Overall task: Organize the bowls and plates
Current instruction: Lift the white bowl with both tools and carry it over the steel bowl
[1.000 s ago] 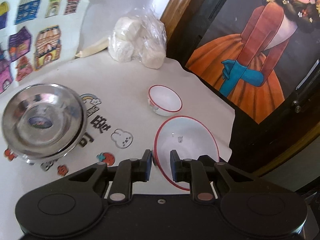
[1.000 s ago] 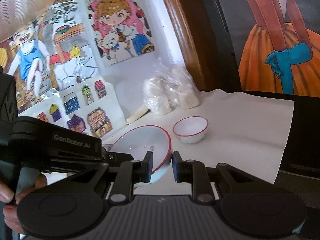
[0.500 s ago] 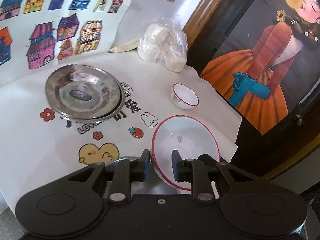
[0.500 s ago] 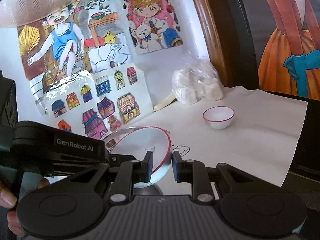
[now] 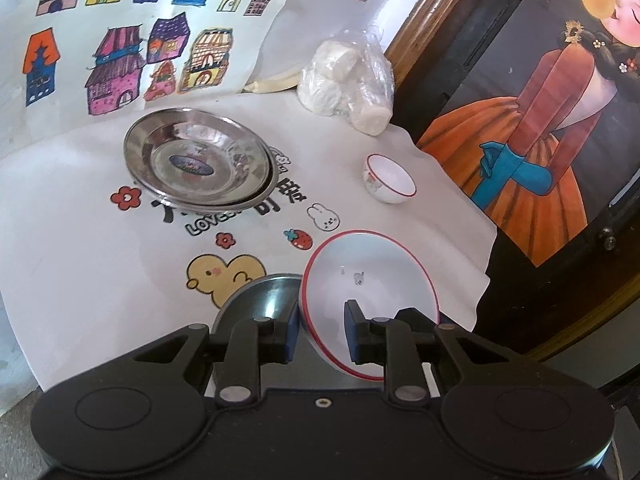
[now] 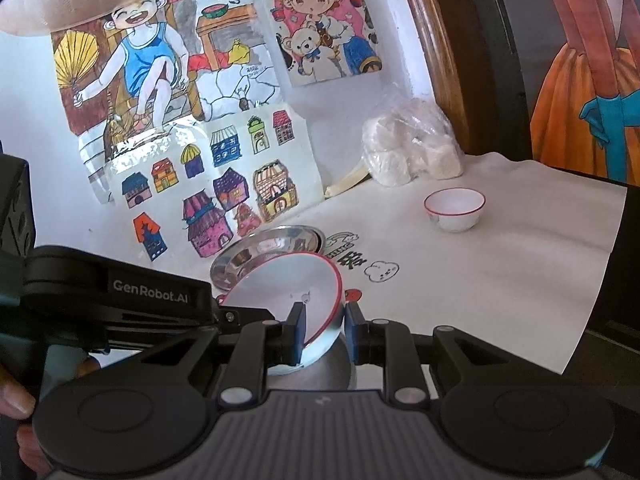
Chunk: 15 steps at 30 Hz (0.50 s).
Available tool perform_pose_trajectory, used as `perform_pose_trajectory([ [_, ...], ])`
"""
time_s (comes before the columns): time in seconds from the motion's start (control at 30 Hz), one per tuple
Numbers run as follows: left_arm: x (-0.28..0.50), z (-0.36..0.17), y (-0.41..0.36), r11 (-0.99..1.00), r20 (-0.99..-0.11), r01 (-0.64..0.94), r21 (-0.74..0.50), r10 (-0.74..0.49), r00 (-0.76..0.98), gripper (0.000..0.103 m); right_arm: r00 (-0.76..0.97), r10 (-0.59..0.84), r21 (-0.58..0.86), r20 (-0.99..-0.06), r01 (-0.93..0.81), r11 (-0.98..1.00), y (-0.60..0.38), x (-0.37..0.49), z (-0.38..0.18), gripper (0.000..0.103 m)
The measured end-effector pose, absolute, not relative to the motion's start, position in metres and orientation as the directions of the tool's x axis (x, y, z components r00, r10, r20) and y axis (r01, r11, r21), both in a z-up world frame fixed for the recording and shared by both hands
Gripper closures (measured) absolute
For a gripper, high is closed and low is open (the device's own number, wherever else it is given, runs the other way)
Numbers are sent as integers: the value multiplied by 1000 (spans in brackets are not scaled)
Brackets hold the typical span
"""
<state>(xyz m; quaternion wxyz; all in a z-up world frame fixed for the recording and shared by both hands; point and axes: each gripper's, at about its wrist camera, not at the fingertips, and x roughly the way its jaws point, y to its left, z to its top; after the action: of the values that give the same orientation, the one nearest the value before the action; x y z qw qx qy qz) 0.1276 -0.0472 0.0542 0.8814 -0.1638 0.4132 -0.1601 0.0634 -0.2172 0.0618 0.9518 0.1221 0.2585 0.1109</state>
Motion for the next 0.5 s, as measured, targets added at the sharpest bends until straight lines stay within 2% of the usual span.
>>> perform_pose_trajectory([
  [0.5, 113, 34, -34, 888, -674, 89, -450, -404, 619, 76, 803, 315, 293, -505, -184, 938, -207, 61, 53, 80],
])
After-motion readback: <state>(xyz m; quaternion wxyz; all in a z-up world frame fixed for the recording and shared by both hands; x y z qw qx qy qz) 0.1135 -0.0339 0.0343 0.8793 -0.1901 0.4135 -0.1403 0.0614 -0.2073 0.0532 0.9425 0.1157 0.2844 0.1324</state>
